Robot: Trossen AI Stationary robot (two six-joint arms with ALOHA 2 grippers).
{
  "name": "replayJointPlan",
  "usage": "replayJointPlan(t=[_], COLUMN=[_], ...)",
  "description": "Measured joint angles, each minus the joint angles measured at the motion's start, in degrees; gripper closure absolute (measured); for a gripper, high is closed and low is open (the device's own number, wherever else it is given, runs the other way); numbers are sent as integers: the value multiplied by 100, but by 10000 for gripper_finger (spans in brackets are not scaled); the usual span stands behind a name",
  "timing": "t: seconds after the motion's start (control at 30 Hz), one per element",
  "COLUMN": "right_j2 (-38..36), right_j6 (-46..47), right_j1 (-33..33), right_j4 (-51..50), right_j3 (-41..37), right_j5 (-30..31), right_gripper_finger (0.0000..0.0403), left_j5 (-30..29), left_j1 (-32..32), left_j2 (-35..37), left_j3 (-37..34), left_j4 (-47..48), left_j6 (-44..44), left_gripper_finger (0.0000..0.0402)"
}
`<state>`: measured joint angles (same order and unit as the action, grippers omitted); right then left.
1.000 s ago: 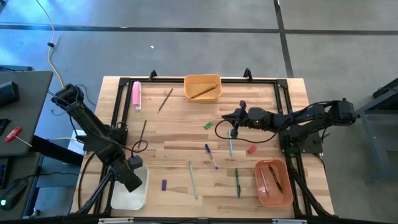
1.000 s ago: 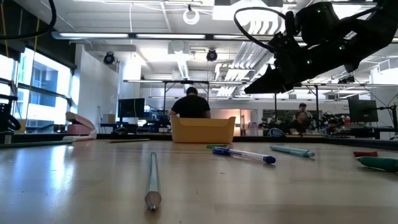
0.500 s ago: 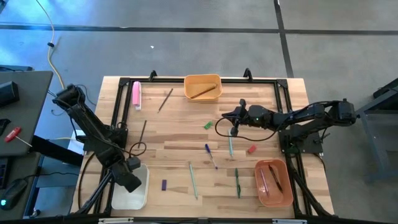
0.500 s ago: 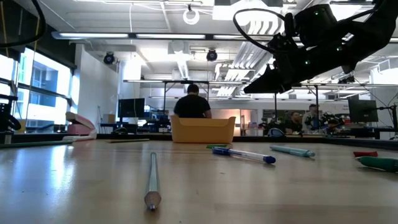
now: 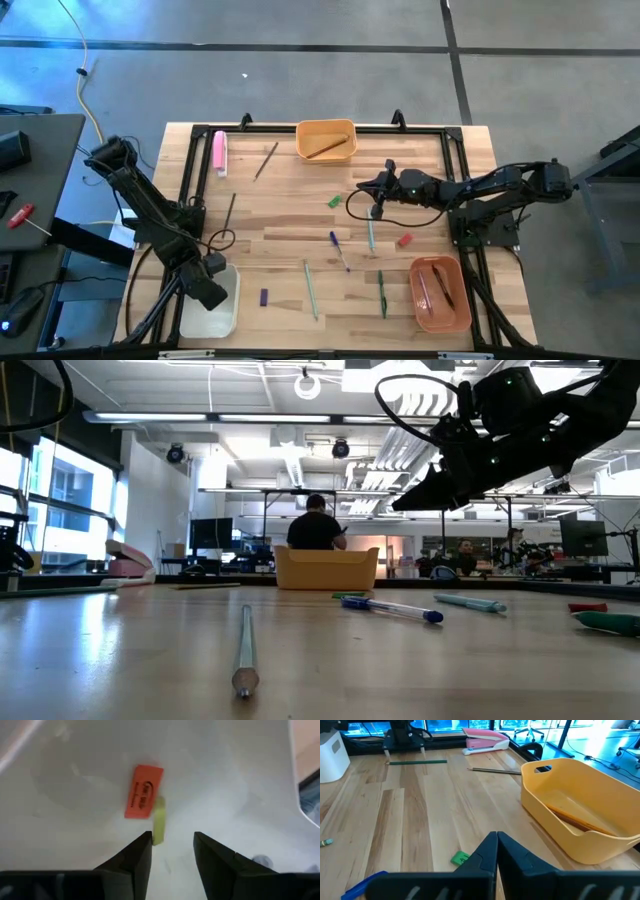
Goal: Sort crayons/erasers/pens/pencils in bins
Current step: Put the light blue pen into the orange bin
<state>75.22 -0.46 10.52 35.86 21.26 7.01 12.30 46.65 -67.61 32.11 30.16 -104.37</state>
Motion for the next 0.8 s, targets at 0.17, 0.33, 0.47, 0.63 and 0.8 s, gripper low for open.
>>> replayJointPlan(t=[0.17, 0.33, 0.47, 0.63, 0.8], right_j2=[0, 0, 0, 0, 0], right_j6=[41, 41, 42, 51, 144], right_j1=[0, 0, -4, -4, -7], right_j4=[1, 0, 0, 0, 0], right_j3=[0, 0, 0, 0, 0], right_j5=[2, 2, 2, -2, -7], right_gripper_finger=[403, 403, 403, 403, 403], left_j5=[172, 545, 615, 346, -739], left_j1=[0, 0, 0, -60, -448], left_j2=[0, 0, 0, 2, 135], left_j3=[205, 413, 658, 1198, 1540], left_j4=[112, 256, 508, 1159, 1432], left_j6=[1, 46, 208, 1156, 2234], left_gripper_finger=[256, 247, 242, 258, 319])
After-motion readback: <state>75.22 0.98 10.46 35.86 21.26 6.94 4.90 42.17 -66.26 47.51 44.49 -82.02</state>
